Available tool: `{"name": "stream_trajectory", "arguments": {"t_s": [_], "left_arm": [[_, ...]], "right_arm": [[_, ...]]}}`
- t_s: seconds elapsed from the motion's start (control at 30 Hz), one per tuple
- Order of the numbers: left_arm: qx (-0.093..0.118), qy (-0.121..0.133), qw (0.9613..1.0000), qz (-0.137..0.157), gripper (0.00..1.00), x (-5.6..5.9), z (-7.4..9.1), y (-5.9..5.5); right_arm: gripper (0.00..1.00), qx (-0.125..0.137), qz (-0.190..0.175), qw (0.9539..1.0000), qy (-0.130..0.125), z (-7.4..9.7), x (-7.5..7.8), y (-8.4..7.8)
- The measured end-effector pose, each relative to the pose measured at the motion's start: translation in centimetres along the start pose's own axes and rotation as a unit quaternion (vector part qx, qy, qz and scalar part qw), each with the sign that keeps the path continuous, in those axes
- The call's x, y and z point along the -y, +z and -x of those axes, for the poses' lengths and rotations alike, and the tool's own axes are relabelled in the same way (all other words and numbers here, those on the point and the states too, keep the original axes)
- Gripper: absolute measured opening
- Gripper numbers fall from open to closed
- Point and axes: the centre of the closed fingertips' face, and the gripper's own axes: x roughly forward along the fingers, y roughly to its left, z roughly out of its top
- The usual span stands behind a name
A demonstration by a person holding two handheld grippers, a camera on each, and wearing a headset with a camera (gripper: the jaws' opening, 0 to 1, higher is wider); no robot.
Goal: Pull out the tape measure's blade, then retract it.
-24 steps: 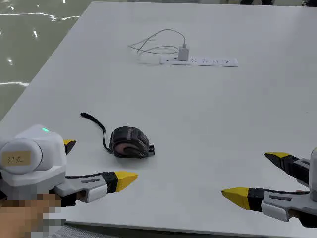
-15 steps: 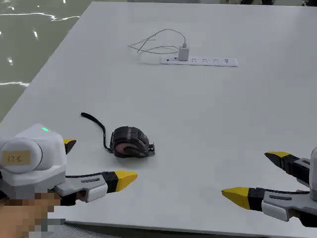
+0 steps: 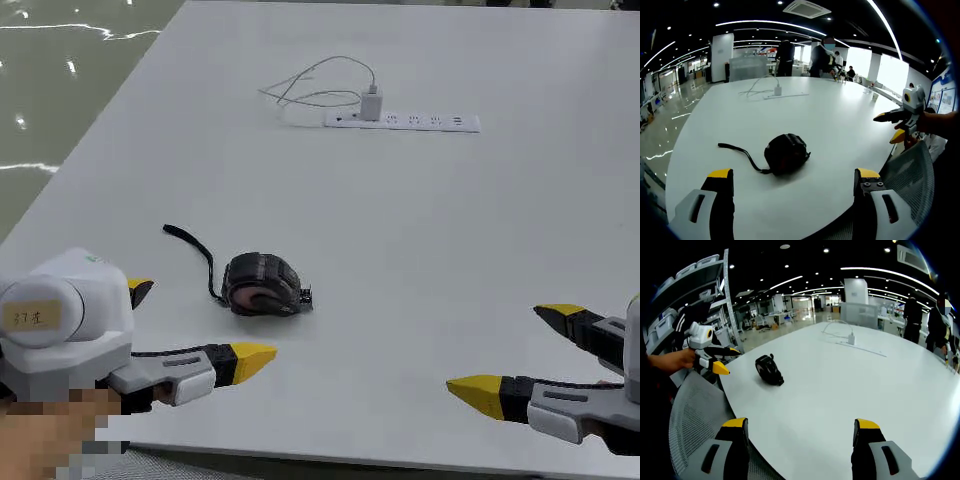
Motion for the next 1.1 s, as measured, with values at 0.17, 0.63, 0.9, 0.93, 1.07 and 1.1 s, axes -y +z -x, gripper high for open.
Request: {"name": "stream_trajectory", "arguments": {"t_s": [0.17,0.63,0.9,0.93,1.07,1.1], "left_arm": [[-0.001,-0.002,1.0000,-0.002,0.98,0.0,-0.1,0.0],[-0.013,-0.033,0.9977,-0.058,0.92,-0.2,-1.5,0.0],[-0.019,-0.056,0.9931,-0.101,0.86,-1.3,-3.1,0.5],[-0.019,-0.061,0.9922,-0.107,0.84,-1.3,-3.3,0.5],[-0.022,-0.095,0.9873,-0.126,0.79,-1.0,-4.1,0.7],[-0.020,-0.095,0.9862,-0.134,0.79,-1.1,-4.3,0.8]], "right_arm": [[0.85,-0.001,-0.001,1.0000,0.000,0.0,-0.1,-0.1],[0.85,-0.007,-0.002,1.0000,0.000,-0.1,-0.1,-0.1],[0.84,-0.012,-0.003,0.9999,-0.002,-0.1,0.0,-0.3],[0.84,-0.012,-0.003,0.9999,-0.002,-0.1,0.0,-0.3],[0.84,-0.015,-0.005,0.9999,-0.004,0.0,0.2,-0.4],[0.84,-0.015,-0.005,0.9999,-0.005,0.0,0.2,-0.4]]}}
